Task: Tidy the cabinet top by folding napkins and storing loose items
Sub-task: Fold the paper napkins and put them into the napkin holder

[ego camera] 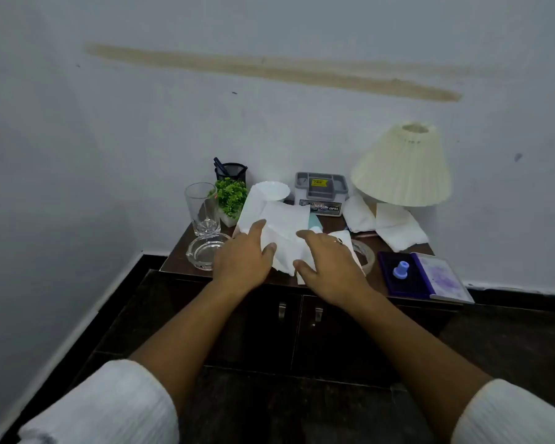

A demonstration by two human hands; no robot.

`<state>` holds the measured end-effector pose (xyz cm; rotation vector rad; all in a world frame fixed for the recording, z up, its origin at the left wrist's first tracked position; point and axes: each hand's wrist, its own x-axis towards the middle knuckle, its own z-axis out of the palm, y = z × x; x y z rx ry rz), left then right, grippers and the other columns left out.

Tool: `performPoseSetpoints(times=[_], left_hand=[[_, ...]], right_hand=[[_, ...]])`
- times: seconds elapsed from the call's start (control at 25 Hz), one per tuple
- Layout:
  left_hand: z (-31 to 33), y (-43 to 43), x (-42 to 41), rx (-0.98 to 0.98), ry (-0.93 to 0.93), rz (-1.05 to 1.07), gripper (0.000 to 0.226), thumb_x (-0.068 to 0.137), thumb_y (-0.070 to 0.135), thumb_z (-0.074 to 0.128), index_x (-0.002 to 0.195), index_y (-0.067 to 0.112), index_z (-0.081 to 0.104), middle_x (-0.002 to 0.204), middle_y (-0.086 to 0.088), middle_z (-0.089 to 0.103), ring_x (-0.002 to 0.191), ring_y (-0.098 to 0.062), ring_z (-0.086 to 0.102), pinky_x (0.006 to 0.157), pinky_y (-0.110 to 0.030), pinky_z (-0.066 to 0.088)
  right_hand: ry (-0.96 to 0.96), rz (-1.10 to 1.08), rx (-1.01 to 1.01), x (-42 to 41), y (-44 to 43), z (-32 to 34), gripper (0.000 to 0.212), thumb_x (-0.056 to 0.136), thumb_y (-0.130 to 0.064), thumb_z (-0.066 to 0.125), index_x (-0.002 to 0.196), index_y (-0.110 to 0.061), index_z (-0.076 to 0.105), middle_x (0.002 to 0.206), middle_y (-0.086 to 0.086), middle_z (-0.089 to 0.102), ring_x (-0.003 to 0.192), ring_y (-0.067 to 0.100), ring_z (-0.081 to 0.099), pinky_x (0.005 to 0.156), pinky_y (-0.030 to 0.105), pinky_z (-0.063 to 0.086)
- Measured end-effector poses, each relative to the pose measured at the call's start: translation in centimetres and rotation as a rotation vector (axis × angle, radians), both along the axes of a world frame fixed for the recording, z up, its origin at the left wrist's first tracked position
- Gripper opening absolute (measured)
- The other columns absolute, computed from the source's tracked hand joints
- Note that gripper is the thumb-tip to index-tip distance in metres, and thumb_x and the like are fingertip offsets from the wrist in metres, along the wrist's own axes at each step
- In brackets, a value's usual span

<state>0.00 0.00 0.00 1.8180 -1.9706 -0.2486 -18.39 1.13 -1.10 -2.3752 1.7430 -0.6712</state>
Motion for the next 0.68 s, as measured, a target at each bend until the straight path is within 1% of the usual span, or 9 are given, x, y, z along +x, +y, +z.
performPoseSetpoints(times=[0.04, 0.12, 0.24, 0.32, 0.36, 0.48, 0.52, 0.6, 0.68], left_hand=[[-0.1, -1.0, -0.2, 0.030, -0.022, -0.007, 0.056, 0.100, 0.050, 0.040, 0.152, 0.032, 0.030, 0.121, -0.008, 0.067, 0.117, -0.032, 0.060, 0.091, -0.050, 0.052], [0.1, -2.7, -0.7, 0.053, -0.052, 0.006, 0.047, 0.100, 0.046, 0.042, 0.144, 0.032, 0.045, 0.121, -0.006, 0.068, 0.115, -0.031, 0.061, 0.091, -0.046, 0.052], [0.6, -4.0, -1.2, 0.069, -0.035, 0.056, 0.030, 0.097, 0.038, 0.049, 0.114, 0.028, 0.071, 0.108, 0.000, 0.074, 0.097, -0.025, 0.066, 0.079, -0.037, 0.054], [0.5, -4.1, -1.7, 0.029, 0.003, 0.049, 0.026, 0.096, 0.035, 0.052, 0.105, 0.027, 0.075, 0.102, 0.005, 0.075, 0.090, -0.021, 0.067, 0.076, -0.036, 0.055], [0.4, -4.4, -1.9, 0.000, 0.054, 0.040, 0.024, 0.096, 0.035, 0.054, 0.104, 0.028, 0.075, 0.102, 0.008, 0.075, 0.088, -0.018, 0.067, 0.076, -0.035, 0.056], [0.4, -5.4, -2.4, -0.072, 0.376, 0.010, 0.021, 0.096, 0.030, 0.057, 0.110, 0.030, 0.073, 0.102, 0.011, 0.073, 0.081, -0.010, 0.065, 0.079, -0.037, 0.056], [0.3, -5.7, -2.6, -0.085, 0.497, -0.001, 0.023, 0.097, 0.027, 0.057, 0.115, 0.030, 0.071, 0.102, 0.011, 0.071, 0.083, -0.008, 0.065, 0.081, -0.038, 0.056], [-0.2, -5.8, -3.3, -0.051, 0.782, -0.033, 0.032, 0.099, 0.020, 0.055, 0.129, 0.031, 0.063, 0.102, 0.009, 0.071, 0.090, -0.007, 0.068, 0.083, -0.036, 0.057], [-0.8, -5.2, -4.1, 0.009, 1.030, -0.042, 0.039, 0.102, 0.015, 0.051, 0.138, 0.031, 0.054, 0.103, 0.008, 0.073, 0.095, -0.006, 0.069, 0.082, -0.029, 0.056]], right_hand=[[0.006, 0.003, -0.017, 0.1, -1.0, -0.3, 0.059, 0.094, -0.040, 0.057, 0.147, -0.024, 0.036, 0.132, 0.007, 0.059, 0.122, 0.028, 0.053, 0.103, 0.045, 0.042], [0.040, -0.004, -0.057, 0.7, -2.6, -0.7, 0.064, 0.093, -0.040, 0.060, 0.148, -0.023, 0.033, 0.128, 0.006, 0.064, 0.118, 0.028, 0.057, 0.101, 0.047, 0.044], [0.082, -0.007, -0.062, 1.4, -4.5, -1.3, 0.060, 0.092, -0.033, 0.064, 0.145, -0.025, 0.037, 0.120, 0.004, 0.070, 0.114, 0.027, 0.060, 0.100, 0.046, 0.043], [0.017, -0.007, -0.054, 1.2, -5.3, -1.5, 0.052, 0.092, -0.024, 0.064, 0.141, -0.025, 0.046, 0.117, 0.003, 0.071, 0.112, 0.025, 0.061, 0.102, 0.042, 0.044], [-0.066, -0.002, -0.040, 1.1, -5.8, -1.5, 0.048, 0.092, -0.020, 0.064, 0.138, -0.024, 0.052, 0.116, 0.003, 0.071, 0.109, 0.022, 0.062, 0.099, 0.039, 0.046], [-0.447, -0.019, 0.086, 0.7, -7.0, -0.7, 0.036, 0.089, -0.013, 0.066, 0.125, -0.018, 0.066, 0.099, -0.002, 0.068, 0.089, 0.011, 0.062, 0.076, 0.023, 0.048], [-0.569, -0.024, 0.120, 0.6, -7.3, -0.5, 0.032, 0.088, -0.011, 0.066, 0.119, -0.017, 0.069, 0.094, -0.003, 0.068, 0.084, 0.010, 0.062, 0.073, 0.021, 0.049], [-0.801, -0.036, 0.184, 0.5, -7.6, -0.2, 0.025, 0.086, -0.009, 0.067, 0.109, -0.016, 0.072, 0.094, -0.002, 0.073, 0.087, 0.012, 0.069, 0.078, 0.030, 0.058], [-0.974, -0.064, 0.237, 0.5, -7.7, -0.1, 0.024, 0.086, -0.006, 0.066, 0.107, -0.014, 0.072, 0.102, 0.002, 0.076, 0.097, 0.020, 0.072, 0.086, 0.042, 0.061]])
